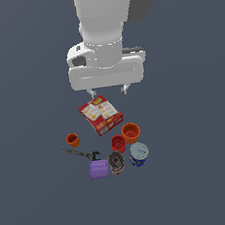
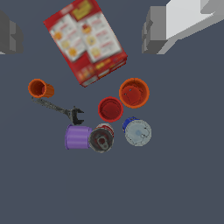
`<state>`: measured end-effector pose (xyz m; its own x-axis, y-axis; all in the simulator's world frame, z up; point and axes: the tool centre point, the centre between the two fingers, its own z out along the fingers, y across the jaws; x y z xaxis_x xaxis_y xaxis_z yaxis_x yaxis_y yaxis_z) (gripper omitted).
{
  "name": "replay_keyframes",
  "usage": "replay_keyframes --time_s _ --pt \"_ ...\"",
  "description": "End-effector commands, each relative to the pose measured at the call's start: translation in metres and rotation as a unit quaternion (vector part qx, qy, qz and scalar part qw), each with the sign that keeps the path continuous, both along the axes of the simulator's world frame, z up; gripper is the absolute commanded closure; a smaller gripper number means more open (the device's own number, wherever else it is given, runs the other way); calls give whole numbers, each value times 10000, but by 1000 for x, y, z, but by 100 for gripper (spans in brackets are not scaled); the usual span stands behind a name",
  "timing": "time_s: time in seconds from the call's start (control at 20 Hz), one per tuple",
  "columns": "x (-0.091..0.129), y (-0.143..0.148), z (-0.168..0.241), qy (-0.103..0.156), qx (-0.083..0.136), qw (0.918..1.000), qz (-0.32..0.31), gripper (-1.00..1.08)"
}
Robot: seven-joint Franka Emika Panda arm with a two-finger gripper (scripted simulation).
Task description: Pick up a designated object from a clutter of objects.
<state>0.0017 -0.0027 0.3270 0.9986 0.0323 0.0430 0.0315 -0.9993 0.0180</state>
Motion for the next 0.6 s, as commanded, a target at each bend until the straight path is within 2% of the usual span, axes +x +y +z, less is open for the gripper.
replay_keyframes --time_s 0.0,0.55 --pt "0 0 0 0 0 10000 0 -92" --pt "0 5 13 -70 -82 9996 243 -92"
